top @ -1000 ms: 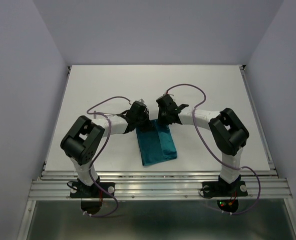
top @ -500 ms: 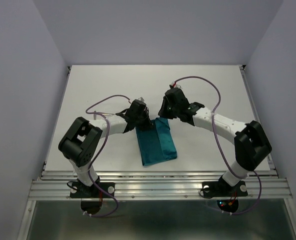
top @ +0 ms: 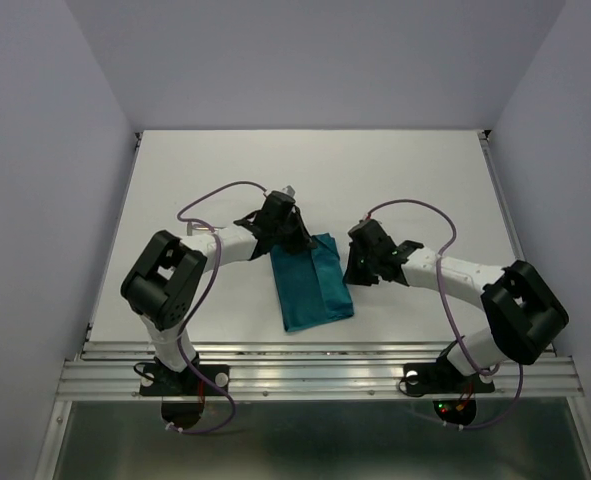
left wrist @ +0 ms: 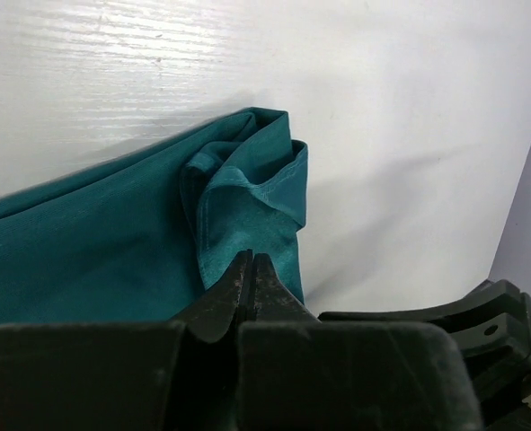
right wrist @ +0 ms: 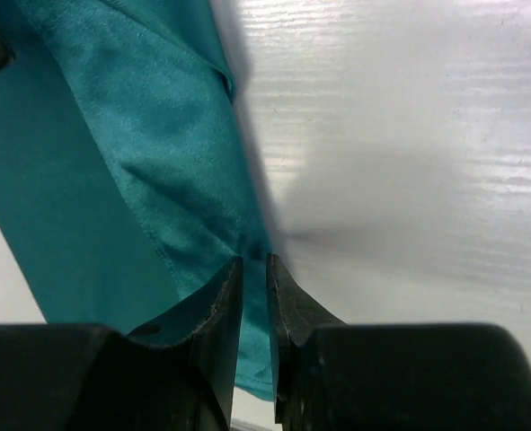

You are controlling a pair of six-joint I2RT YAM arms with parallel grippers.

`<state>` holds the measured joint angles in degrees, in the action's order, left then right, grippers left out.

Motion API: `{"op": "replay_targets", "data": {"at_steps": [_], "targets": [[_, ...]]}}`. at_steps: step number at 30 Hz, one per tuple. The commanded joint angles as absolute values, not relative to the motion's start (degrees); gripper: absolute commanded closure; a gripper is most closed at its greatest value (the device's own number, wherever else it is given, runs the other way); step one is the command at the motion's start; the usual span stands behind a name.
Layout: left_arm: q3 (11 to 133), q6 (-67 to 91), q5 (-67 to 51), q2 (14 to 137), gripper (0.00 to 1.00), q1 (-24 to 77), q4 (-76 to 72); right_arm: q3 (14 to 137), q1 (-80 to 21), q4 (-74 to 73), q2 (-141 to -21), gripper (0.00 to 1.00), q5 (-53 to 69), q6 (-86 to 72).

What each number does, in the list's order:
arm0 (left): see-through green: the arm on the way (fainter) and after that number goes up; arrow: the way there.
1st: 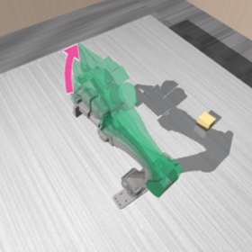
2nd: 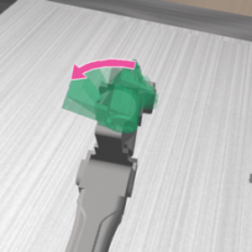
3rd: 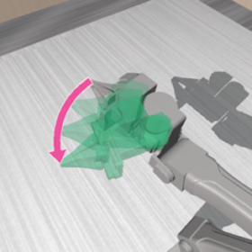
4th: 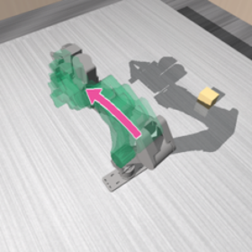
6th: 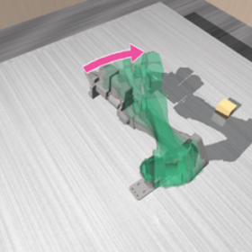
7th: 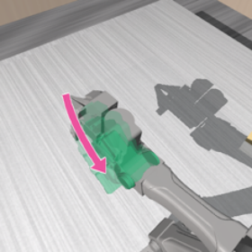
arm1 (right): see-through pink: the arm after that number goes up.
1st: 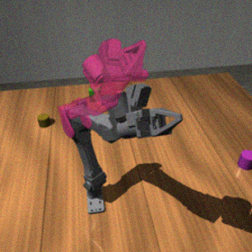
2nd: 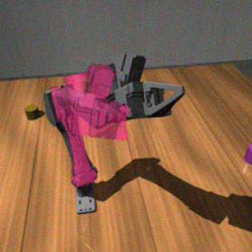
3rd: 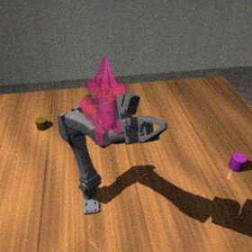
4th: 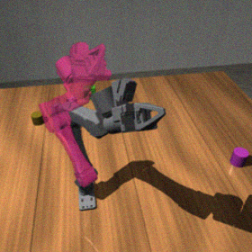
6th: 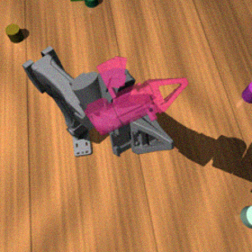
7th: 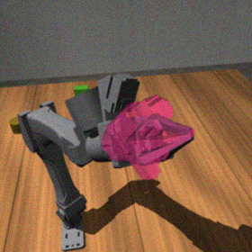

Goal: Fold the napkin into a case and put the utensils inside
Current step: Fold the lower triangle-folded napkin at the center of the board.

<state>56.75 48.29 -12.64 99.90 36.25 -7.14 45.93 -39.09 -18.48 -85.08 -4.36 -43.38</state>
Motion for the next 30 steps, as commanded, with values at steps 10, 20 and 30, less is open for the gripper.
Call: {"op": "replay_targets", "data": {"at_steps": [10,20,30], "targets": [[64.16,45.0,-16.44,104.06,1.0,36.65,-10.11,40.61,-42.1,-18.63,-77.87,0.79,1.31,-46.05],[66.88,42.63,-14.95,108.98,1.0,36.48,-7.56,40.96,-45.79,-17.06,-82.26,0.79,1.23,-46.93],[66.89,41.66,-13.36,109.95,1.0,35.86,-6.5,40.96,-47.55,-14.85,-86.4,0.8,2.9,-47.11]]}}
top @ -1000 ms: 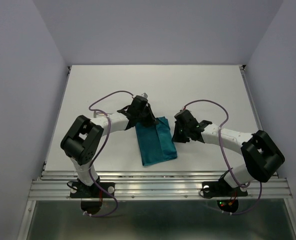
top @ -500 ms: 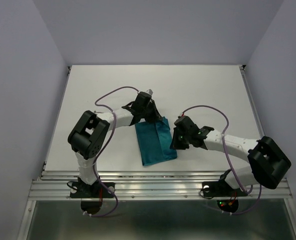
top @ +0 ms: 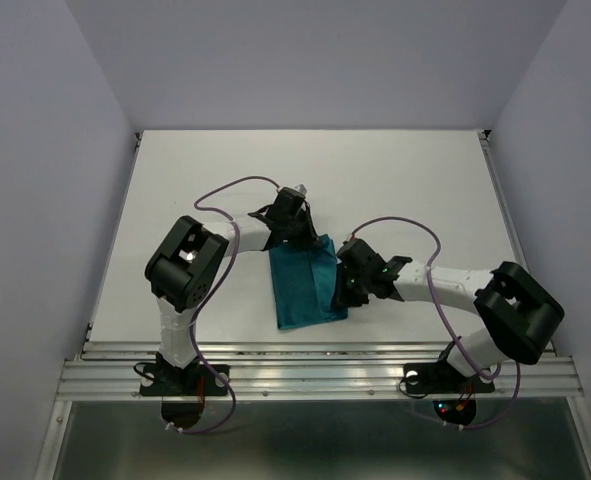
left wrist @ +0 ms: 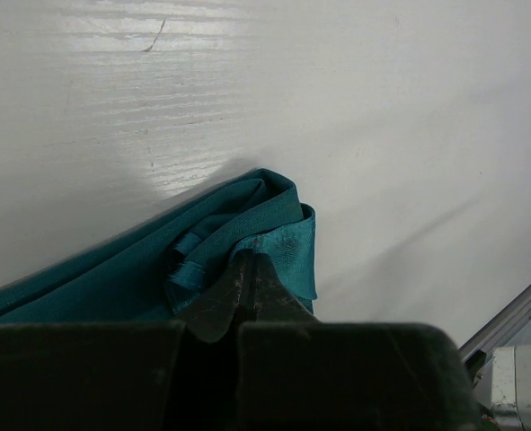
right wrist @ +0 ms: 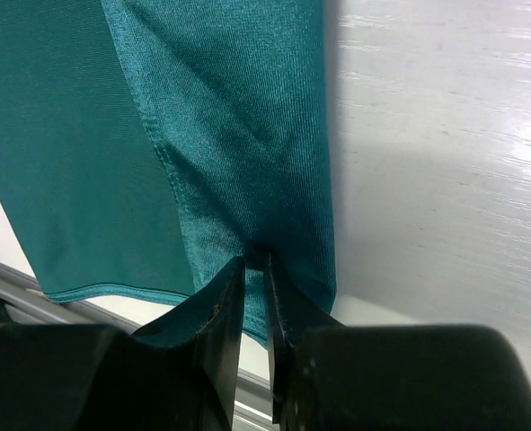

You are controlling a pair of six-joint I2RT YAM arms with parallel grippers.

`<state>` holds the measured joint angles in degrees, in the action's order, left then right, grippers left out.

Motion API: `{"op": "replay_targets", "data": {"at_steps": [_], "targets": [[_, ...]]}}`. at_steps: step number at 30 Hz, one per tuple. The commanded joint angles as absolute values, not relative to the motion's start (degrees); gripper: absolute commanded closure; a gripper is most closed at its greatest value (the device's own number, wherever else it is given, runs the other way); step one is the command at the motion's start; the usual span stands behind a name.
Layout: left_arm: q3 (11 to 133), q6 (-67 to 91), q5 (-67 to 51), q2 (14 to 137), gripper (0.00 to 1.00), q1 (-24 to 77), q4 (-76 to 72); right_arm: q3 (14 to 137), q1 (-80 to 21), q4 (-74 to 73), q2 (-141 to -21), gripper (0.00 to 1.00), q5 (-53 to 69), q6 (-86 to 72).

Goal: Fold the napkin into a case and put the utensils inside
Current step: Fold the lower triangle-folded napkin at the center of the board.

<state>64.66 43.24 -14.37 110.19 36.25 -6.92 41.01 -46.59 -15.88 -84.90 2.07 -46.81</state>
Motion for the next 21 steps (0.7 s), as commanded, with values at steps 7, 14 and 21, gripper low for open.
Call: {"op": "replay_targets", "data": {"at_steps": [7,14,21], "targets": [[65.83,41.4,-12.39,107.58,1.0,35.68,-6.33,41.04,-48.08,-15.12,-86.92,0.8,2.37,-47.2],[65.22,40.61,-11.07,106.61,1.0,34.63,-5.45,40.17,-48.08,-15.21,-86.49,0.8,1.67,-48.43],[64.07,40.78,-10.72,105.65,1.0,34.01,-5.62,39.64,-48.08,-15.21,-86.4,0.8,1.05,-49.75]]}}
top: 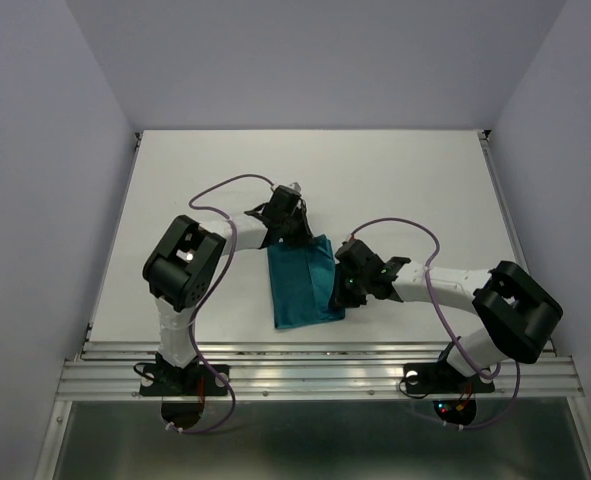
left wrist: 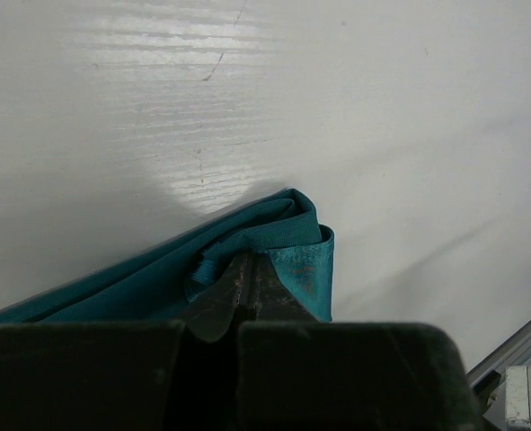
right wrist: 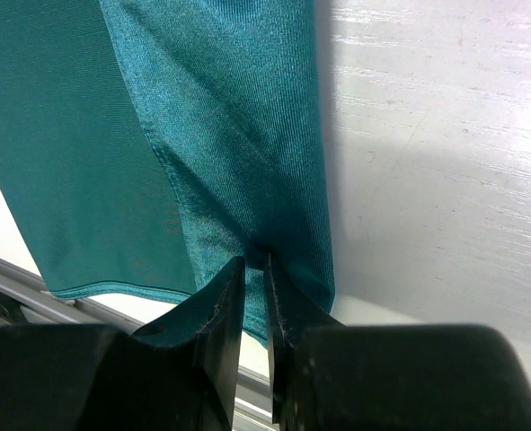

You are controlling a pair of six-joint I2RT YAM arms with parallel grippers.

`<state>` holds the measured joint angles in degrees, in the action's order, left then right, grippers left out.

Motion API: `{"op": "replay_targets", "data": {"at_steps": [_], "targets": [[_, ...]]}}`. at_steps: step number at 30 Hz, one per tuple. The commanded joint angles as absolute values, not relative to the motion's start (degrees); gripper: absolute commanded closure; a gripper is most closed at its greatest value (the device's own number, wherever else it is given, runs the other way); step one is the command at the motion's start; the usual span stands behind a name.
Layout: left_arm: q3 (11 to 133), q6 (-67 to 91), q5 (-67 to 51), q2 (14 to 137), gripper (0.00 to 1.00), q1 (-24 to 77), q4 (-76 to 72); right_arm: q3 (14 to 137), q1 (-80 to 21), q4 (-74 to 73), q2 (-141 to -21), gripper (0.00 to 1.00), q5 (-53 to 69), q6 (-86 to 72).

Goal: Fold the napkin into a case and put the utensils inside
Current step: Fold the lower triangle-folded napkin at the center of the board.

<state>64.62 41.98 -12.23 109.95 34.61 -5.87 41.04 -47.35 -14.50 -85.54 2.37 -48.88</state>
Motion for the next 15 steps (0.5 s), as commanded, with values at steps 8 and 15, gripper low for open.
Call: {"op": "replay_targets", "data": {"at_steps": [8,15], "targets": [[63.99,40.34,-10.46,105.38,1.0,33.05,-5.27,40.34,-48.08,-15.38,-86.84,0.79,1.14,-49.39],[64.42,39.99,-11.6,107.66,1.0,32.96,-5.98,41.13,-48.08,-15.99,-86.4,0.8,1.06,-48.87]]}}
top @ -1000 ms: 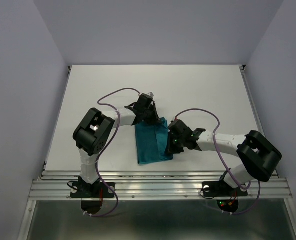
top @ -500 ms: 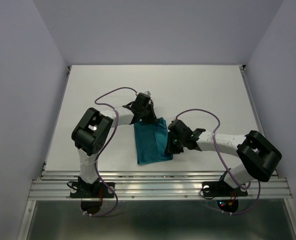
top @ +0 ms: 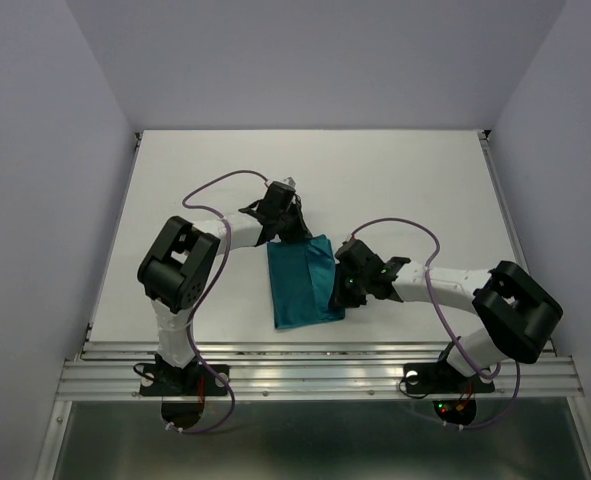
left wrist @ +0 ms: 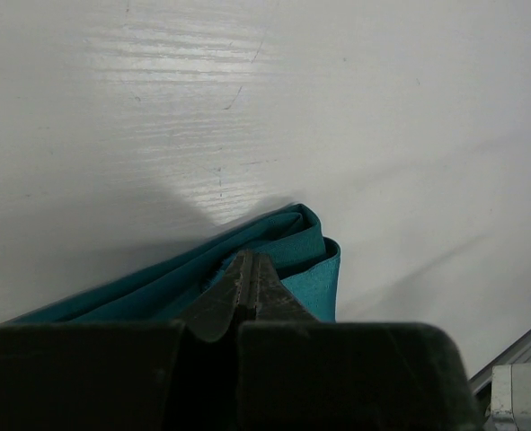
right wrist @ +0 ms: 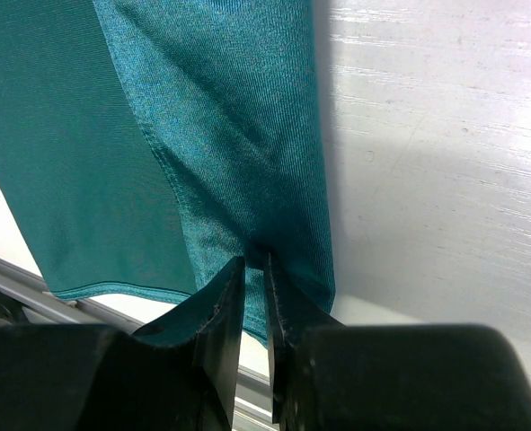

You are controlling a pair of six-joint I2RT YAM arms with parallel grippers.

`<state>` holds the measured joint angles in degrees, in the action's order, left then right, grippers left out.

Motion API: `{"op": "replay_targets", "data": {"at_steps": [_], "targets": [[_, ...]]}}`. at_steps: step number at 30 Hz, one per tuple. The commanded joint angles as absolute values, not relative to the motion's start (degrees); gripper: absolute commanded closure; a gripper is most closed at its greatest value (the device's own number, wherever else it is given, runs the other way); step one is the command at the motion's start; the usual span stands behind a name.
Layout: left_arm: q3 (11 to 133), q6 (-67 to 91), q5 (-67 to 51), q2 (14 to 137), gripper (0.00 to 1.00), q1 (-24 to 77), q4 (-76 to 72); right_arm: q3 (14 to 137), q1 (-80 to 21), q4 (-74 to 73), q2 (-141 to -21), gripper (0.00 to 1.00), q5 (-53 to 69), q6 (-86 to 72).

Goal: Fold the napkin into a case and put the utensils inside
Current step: Fold the lower triangle-folded napkin at the center of the board.

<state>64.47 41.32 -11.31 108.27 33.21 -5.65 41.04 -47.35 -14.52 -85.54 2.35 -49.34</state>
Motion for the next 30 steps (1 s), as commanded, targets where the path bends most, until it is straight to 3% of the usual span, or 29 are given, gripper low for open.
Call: {"op": "replay_targets", "data": {"at_steps": [1,10,18,30], "targets": [[64.68,39.9,-11.69,108.1,1.0,32.96,-5.98,41.22,-48.08,-16.17,-86.05,0.8,0.97,-48.78],[65.39,39.64,-11.78,110.65,1.0,32.87,-6.5,42.1,-48.08,-17.49,-82.01,0.79,-1.13,-48.16],[65.83,39.46,-11.87,111.8,1.0,32.87,-6.59,39.99,-48.08,-21.36,-76.12,0.63,-6.76,-49.92],[66.09,39.46,-11.95,112.06,1.0,32.78,-6.5,37.18,-48.08,-17.49,-80.32,0.65,-2.2,-49.66]]}}
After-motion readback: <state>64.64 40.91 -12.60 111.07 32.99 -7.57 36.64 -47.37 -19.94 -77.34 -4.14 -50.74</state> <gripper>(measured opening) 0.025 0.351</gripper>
